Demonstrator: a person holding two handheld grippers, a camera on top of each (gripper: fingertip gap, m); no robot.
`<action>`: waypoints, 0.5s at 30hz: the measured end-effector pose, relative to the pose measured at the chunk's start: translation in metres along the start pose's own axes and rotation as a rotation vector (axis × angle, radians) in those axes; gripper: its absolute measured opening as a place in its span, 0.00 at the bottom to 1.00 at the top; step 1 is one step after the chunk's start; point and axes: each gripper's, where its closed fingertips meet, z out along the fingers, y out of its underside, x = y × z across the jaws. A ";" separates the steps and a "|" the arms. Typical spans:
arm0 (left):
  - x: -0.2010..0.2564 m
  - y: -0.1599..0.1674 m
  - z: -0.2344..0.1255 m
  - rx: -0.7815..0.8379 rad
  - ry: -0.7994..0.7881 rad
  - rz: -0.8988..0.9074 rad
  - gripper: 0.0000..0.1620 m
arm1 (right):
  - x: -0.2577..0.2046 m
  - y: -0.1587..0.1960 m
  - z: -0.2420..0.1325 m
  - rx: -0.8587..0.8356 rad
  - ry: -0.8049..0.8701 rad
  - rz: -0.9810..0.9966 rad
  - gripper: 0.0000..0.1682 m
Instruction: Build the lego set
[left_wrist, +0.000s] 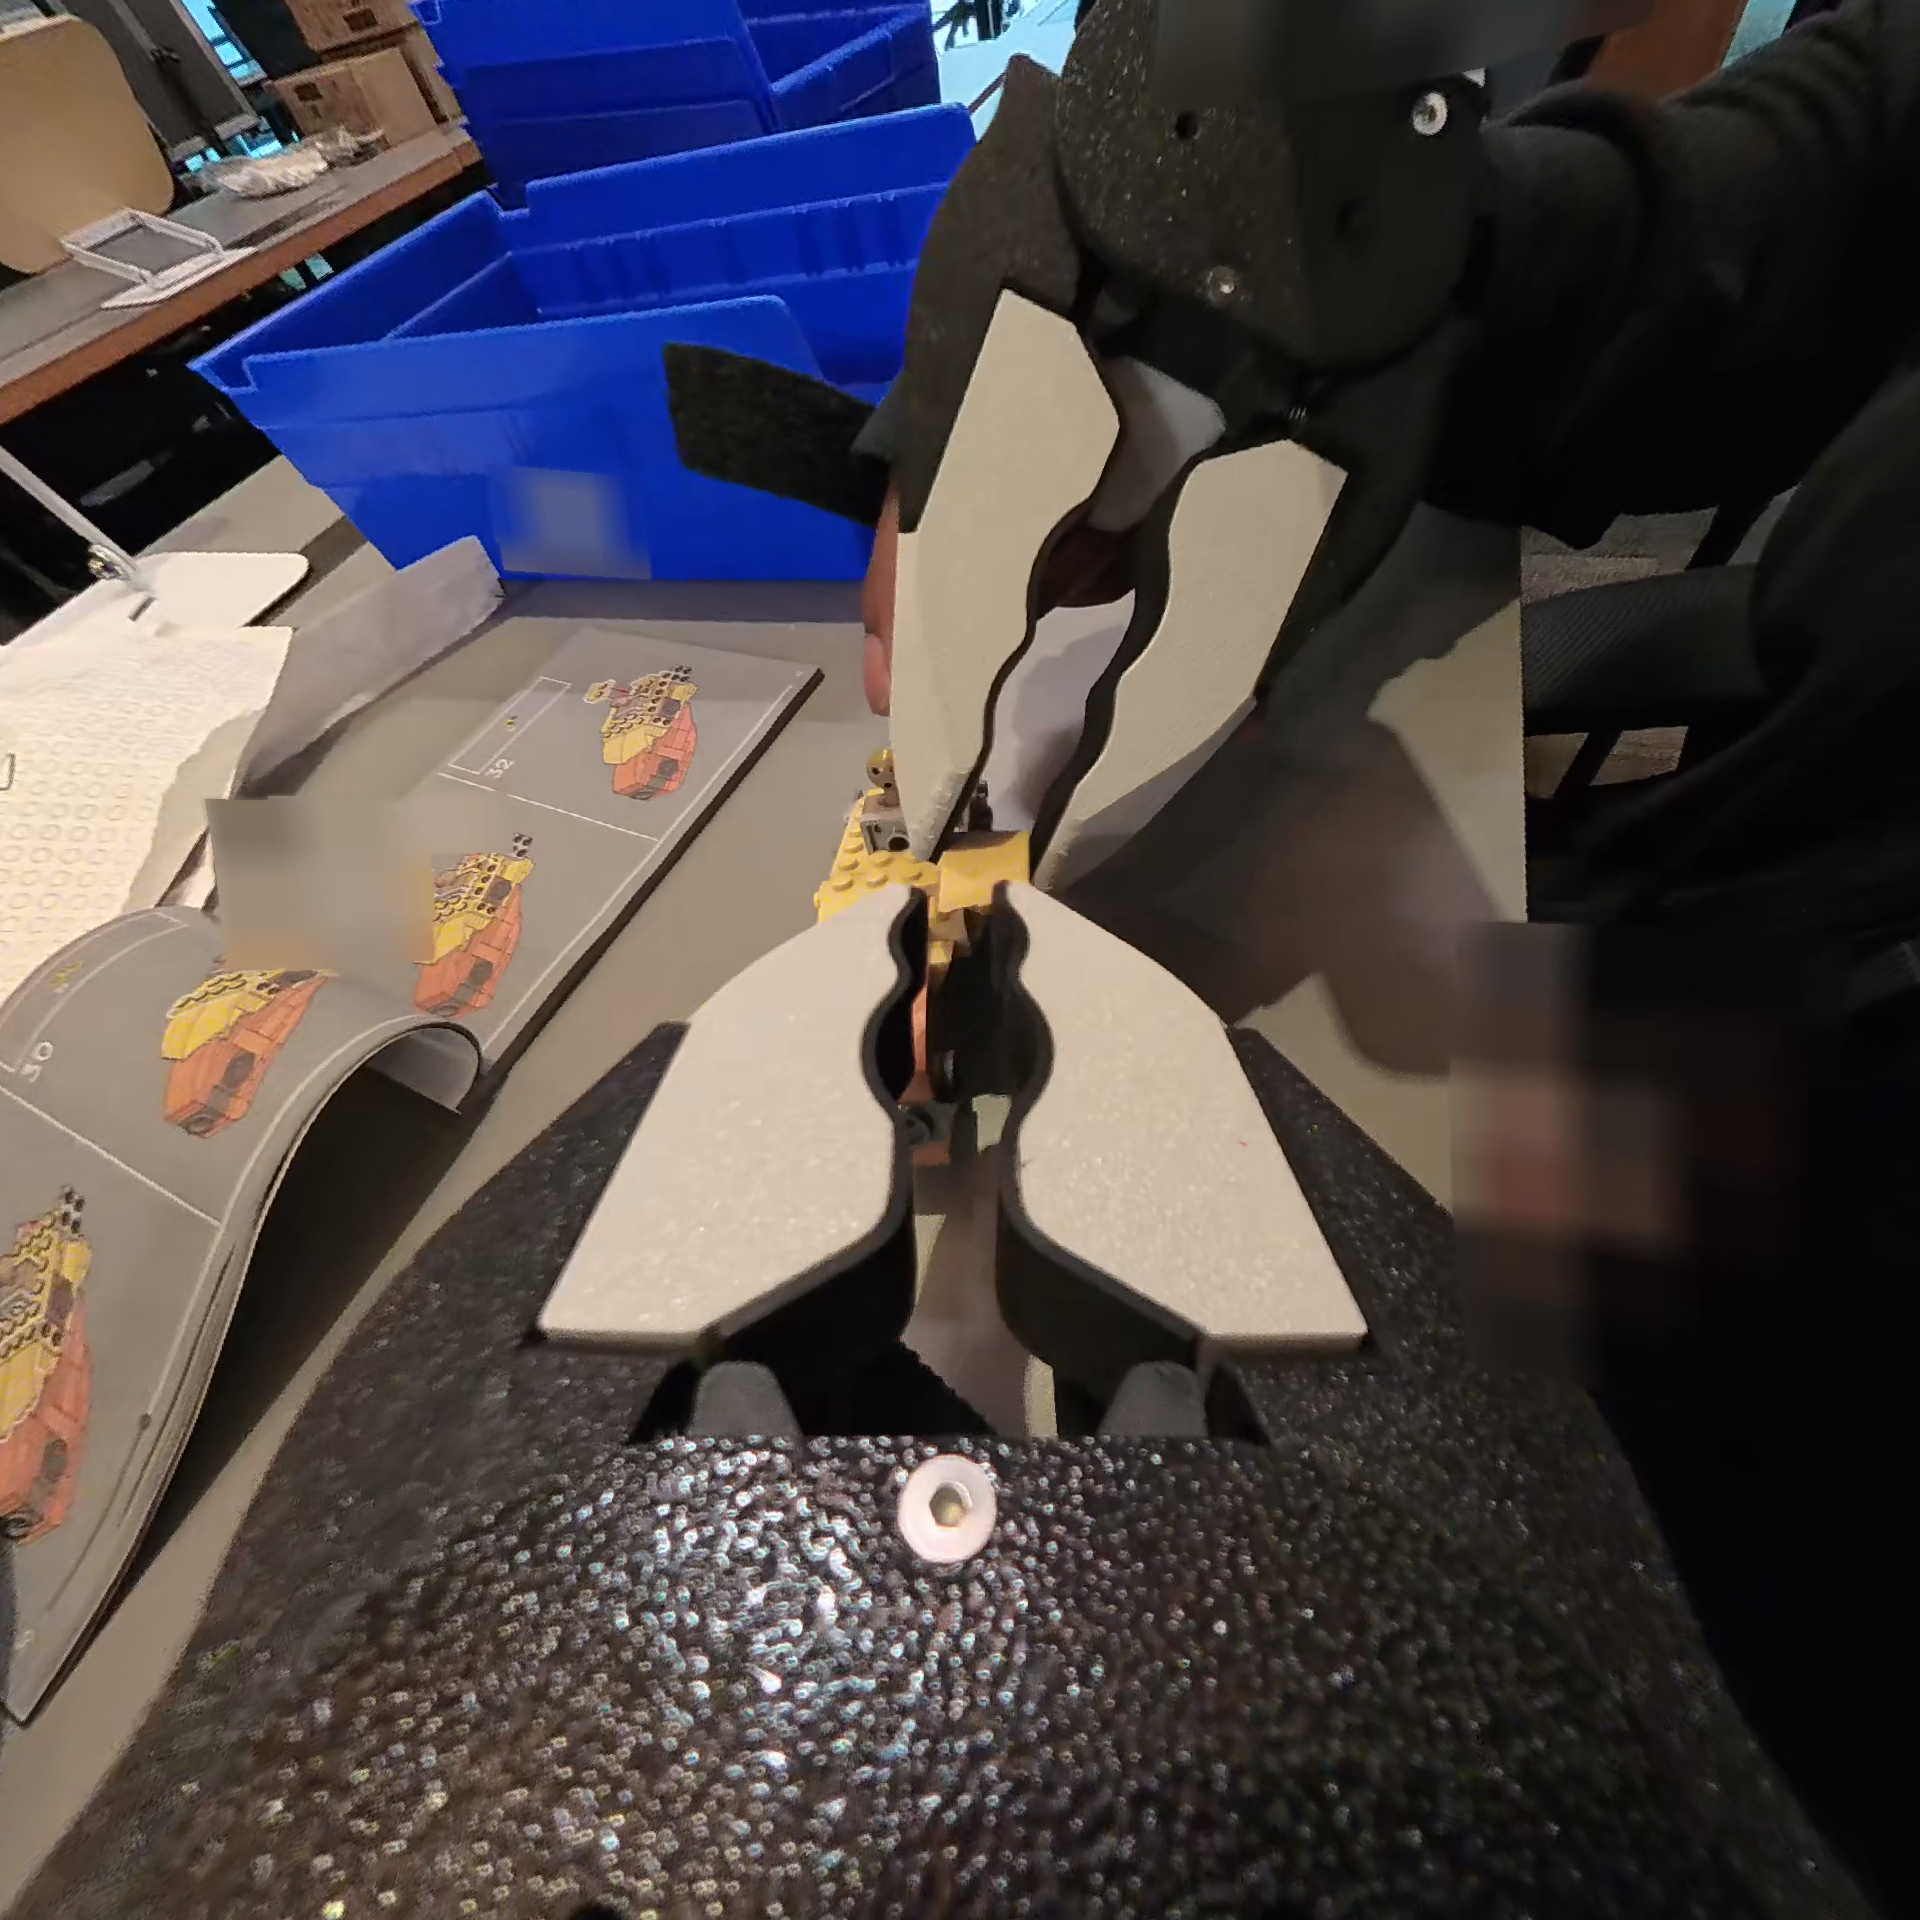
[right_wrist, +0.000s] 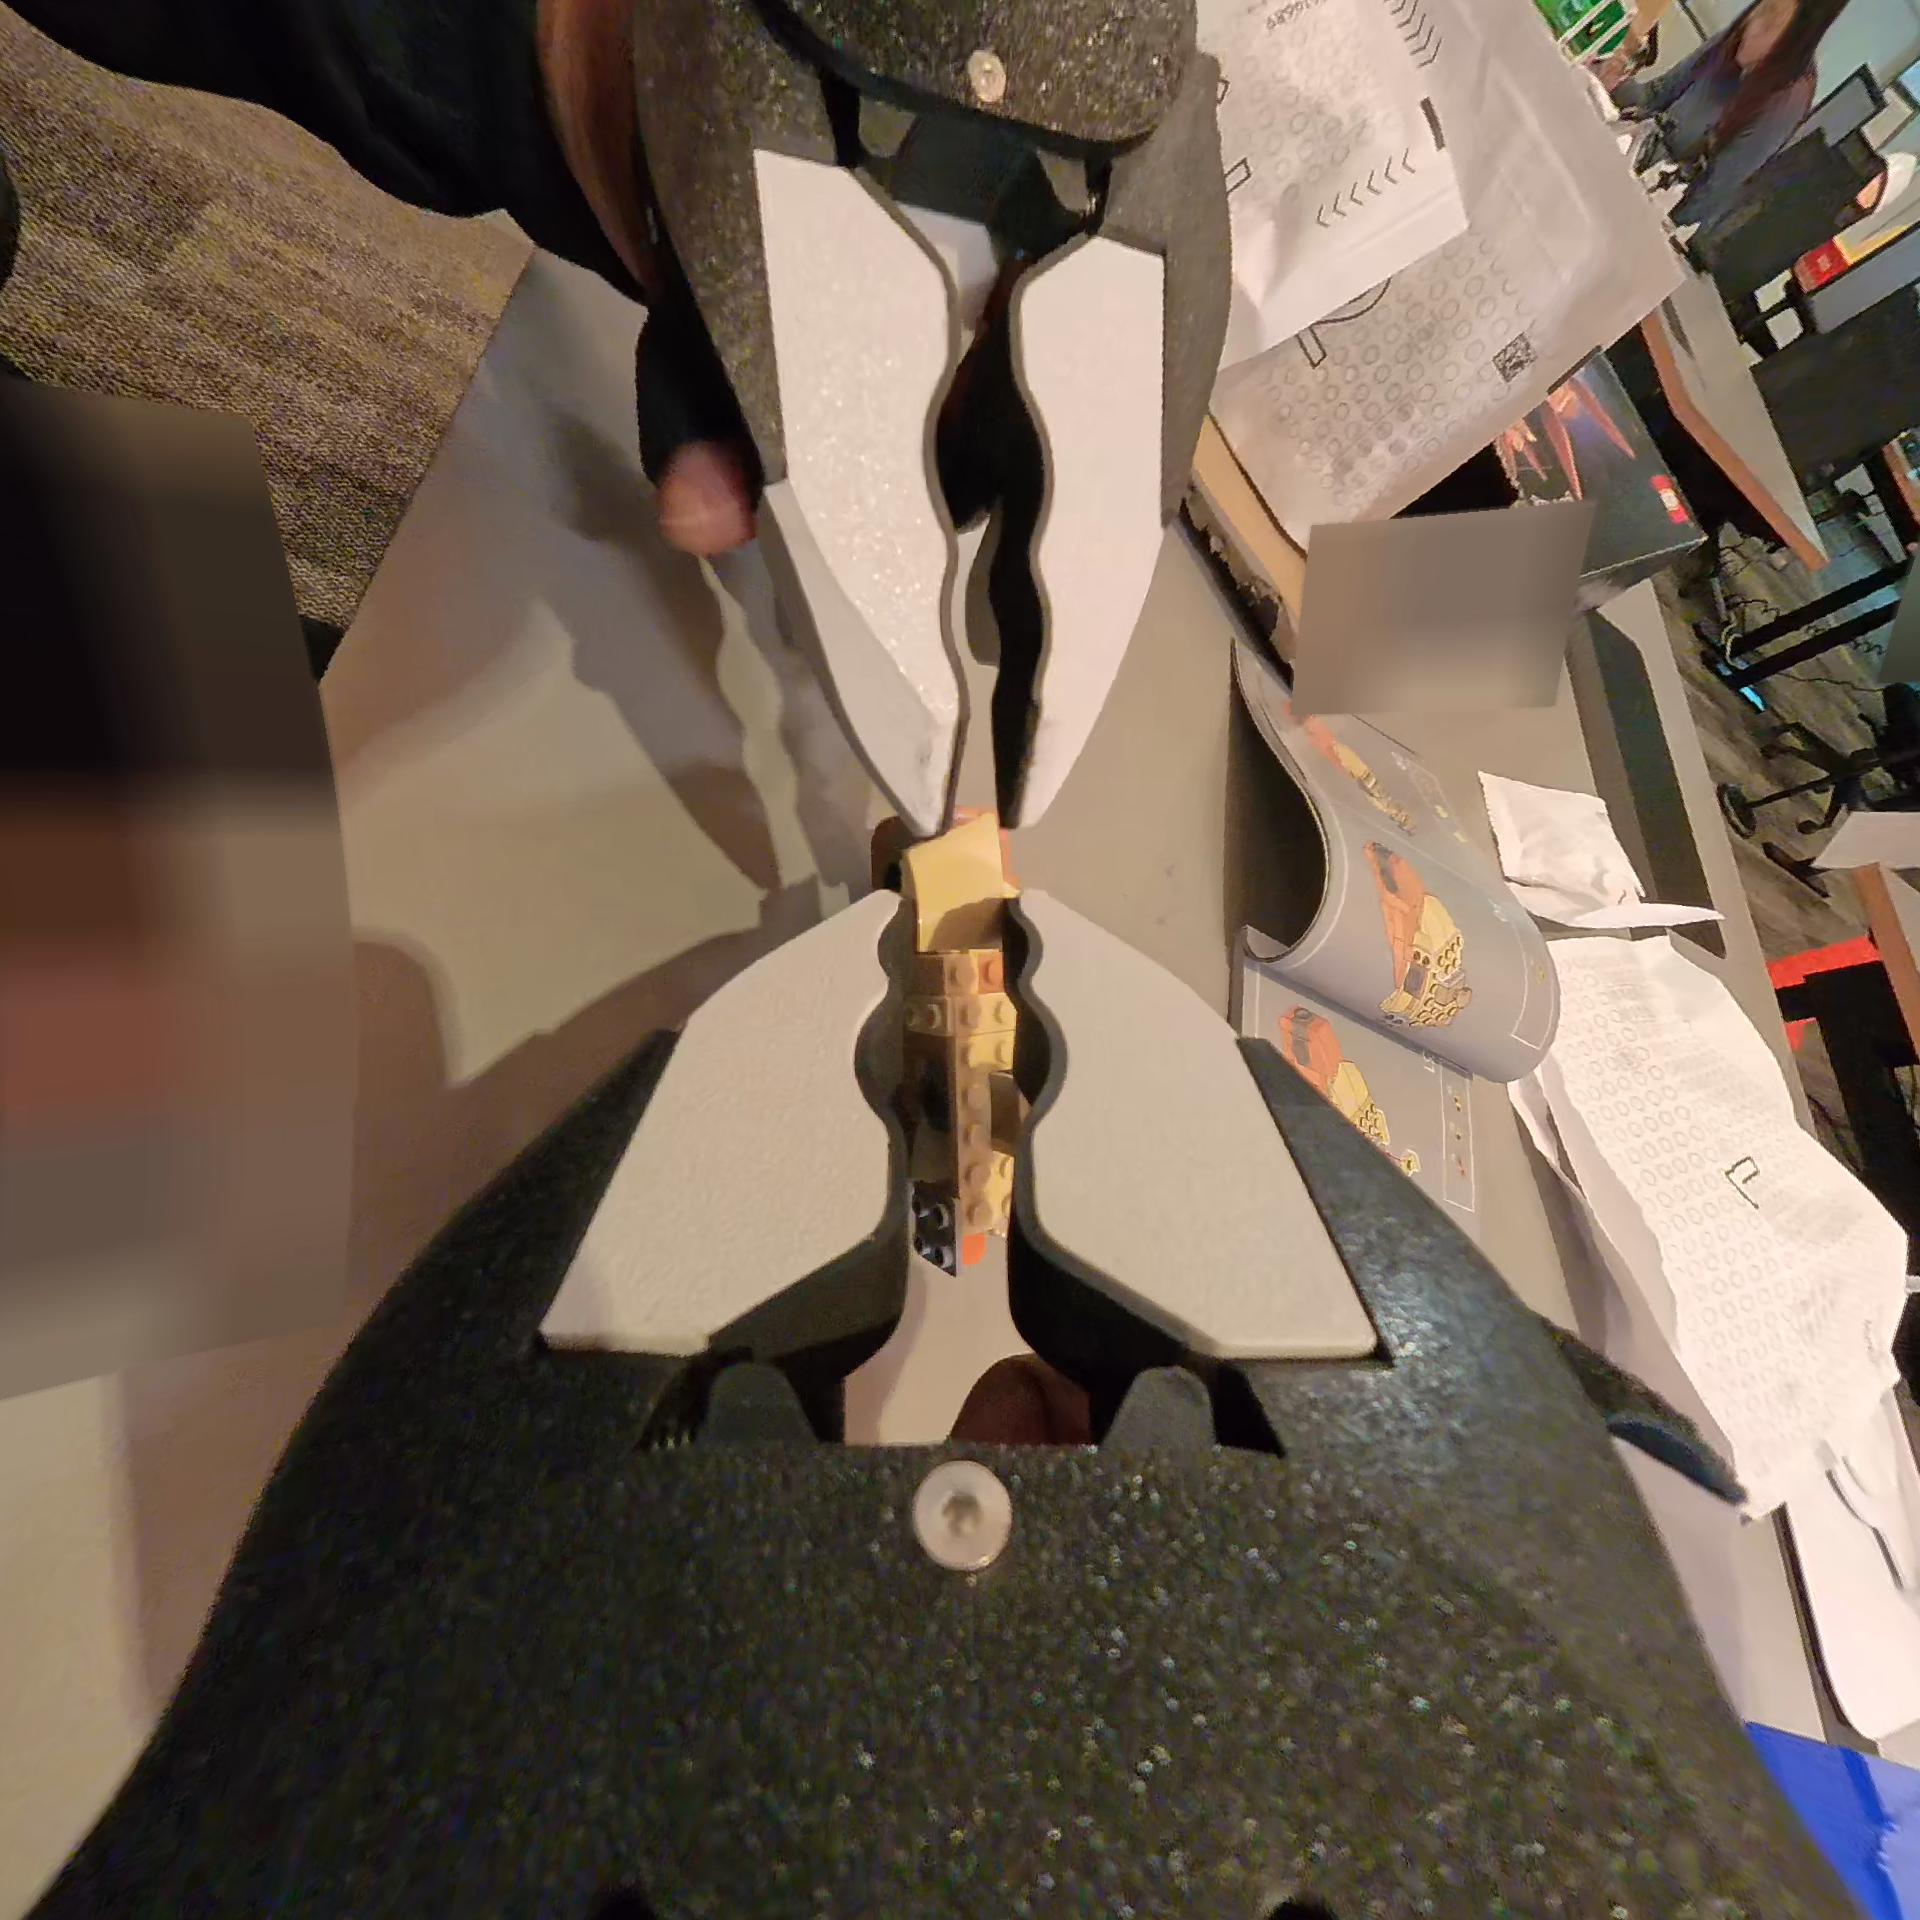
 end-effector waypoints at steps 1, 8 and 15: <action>0.000 0.000 0.000 0.003 0.004 -0.001 0.07 | 0.000 0.000 0.000 0.002 -0.002 0.001 0.09; 0.001 0.003 0.004 -0.015 -0.005 0.049 0.11 | 0.001 0.002 0.001 -0.002 -0.010 0.016 0.09; 0.001 0.003 0.006 -0.029 -0.058 0.115 0.10 | 0.002 0.002 0.000 0.001 -0.014 0.033 0.09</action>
